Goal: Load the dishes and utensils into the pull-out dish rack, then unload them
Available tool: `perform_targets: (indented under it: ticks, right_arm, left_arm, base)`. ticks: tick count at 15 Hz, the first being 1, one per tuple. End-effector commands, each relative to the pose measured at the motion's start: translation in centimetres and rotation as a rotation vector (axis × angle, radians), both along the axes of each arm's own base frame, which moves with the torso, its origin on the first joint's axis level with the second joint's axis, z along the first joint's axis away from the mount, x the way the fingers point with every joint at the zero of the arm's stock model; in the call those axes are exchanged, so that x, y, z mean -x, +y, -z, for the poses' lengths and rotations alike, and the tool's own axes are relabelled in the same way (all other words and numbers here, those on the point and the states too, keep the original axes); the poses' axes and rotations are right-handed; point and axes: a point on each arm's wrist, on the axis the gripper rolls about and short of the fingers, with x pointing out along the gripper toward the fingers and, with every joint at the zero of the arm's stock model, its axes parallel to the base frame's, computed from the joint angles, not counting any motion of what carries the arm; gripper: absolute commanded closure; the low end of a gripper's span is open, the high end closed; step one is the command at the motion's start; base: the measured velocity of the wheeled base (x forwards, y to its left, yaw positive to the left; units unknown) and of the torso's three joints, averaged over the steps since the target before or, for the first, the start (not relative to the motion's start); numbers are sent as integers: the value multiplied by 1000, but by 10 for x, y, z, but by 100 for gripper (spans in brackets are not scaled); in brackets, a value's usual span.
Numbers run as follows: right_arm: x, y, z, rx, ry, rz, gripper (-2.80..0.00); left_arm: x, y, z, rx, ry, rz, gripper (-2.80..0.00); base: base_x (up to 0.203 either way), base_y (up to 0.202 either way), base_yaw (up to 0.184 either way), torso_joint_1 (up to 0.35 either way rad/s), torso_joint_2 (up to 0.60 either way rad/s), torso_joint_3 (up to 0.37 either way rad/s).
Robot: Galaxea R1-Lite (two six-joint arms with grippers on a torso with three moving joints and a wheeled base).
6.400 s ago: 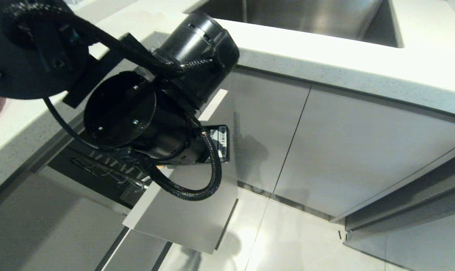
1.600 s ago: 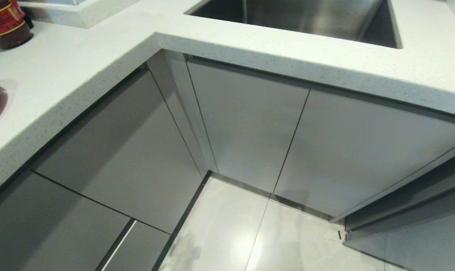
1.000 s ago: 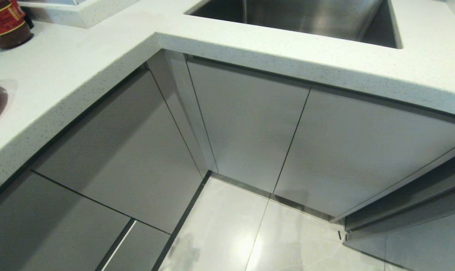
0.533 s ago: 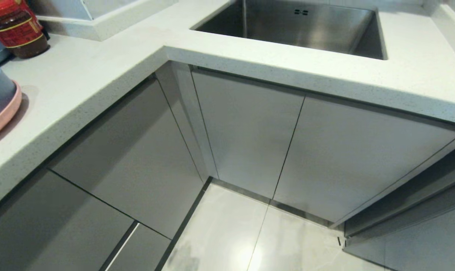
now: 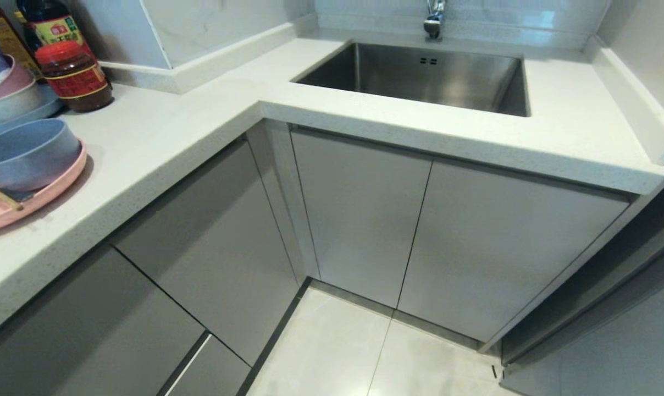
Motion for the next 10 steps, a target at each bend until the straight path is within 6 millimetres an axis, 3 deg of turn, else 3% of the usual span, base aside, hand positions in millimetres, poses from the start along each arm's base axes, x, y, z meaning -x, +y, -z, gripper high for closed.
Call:
perform_targets:
  ticks: [1, 10]
  right_arm:
    - [0, 0, 0, 0, 0, -1, 0]
    - [0, 0, 0, 0, 0, -1, 0]
  left_arm:
    - [0, 0, 0, -1, 2, 0, 0]
    - [0, 0, 0, -1, 3, 0, 0]
  base:
    - [0, 0, 0, 2, -1, 204]
    - [0, 0, 0, 2, -1, 202]
